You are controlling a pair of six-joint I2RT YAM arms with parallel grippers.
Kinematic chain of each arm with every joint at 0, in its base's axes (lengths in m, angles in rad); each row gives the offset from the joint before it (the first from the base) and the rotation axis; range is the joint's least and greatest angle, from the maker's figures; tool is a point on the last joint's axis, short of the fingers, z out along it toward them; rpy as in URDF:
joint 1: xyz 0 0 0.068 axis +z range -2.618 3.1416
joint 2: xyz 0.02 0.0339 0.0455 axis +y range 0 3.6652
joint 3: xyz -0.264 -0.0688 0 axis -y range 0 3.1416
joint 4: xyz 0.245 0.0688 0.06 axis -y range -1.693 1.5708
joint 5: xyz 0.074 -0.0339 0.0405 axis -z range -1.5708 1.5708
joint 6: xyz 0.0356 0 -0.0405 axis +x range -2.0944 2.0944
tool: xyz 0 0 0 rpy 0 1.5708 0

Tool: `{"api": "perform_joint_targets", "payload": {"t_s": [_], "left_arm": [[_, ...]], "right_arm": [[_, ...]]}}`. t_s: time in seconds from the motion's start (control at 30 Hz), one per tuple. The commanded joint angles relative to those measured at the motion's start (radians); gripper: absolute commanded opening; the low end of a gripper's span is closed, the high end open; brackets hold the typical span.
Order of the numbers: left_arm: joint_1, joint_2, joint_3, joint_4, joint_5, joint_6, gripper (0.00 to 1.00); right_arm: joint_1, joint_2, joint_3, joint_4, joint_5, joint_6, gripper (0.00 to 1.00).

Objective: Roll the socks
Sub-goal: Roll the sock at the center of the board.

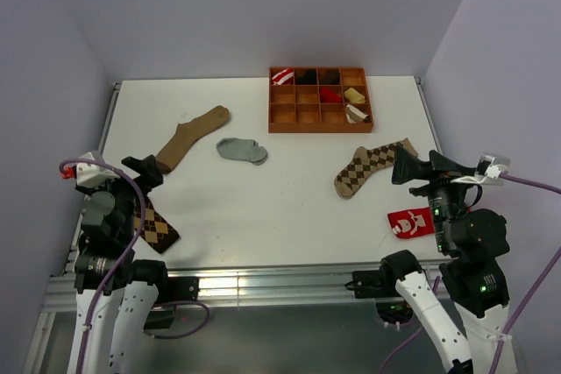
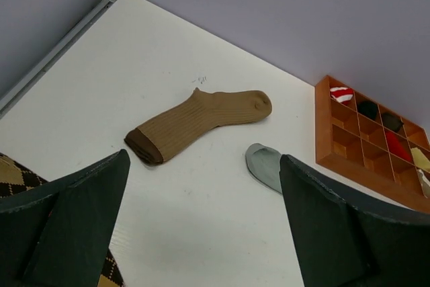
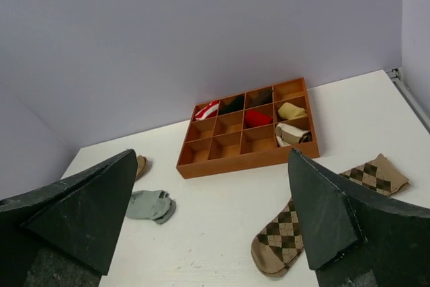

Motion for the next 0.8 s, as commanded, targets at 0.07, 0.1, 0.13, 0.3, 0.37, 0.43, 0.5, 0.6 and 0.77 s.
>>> {"api": "perform_joint_targets", "payload": {"t_s": [0.07,0.1,0.13,0.3,0.37,0.43,0.5,0.6,0.77], "left_arm": [[-0.003,0.045,0.034,0.022,0.061,0.010,1.00],[-0.003,0.060,0.053,0.006,0.071,0.005,1.00],[-0.003,0.098,0.062,-0.003,0.079,0.002,1.00],[-0.003,0.291,0.154,-0.073,0.145,-0.006,0.99],[-0.003,0.354,0.183,-0.087,0.196,-0.007,1.00],[-0.003,0.446,0.215,-0.080,0.281,-0.013,0.99],[-0.004,0.552,0.248,-0.061,0.369,-0.015,1.00],[-0.062,0.664,0.315,-0.038,0.356,-0.029,0.99],[-0.320,0.937,0.430,0.035,0.125,-0.024,0.97]], "right_arm": [[0.009,0.011,-0.019,0.036,-0.026,0.050,1.00],[0.009,0.022,-0.018,0.026,-0.033,0.098,1.00],[0.009,0.043,-0.022,0.024,-0.039,0.119,1.00],[0.009,0.108,-0.079,0.050,-0.156,0.207,1.00],[0.009,0.140,-0.117,0.078,-0.199,0.199,1.00],[0.008,0.189,-0.117,0.062,-0.242,0.216,1.00],[0.009,0.229,-0.113,0.055,-0.289,0.225,1.00],[0.009,0.246,-0.125,0.073,-0.331,0.235,0.99],[0.009,0.228,-0.192,0.139,-0.401,0.256,0.95]]}}
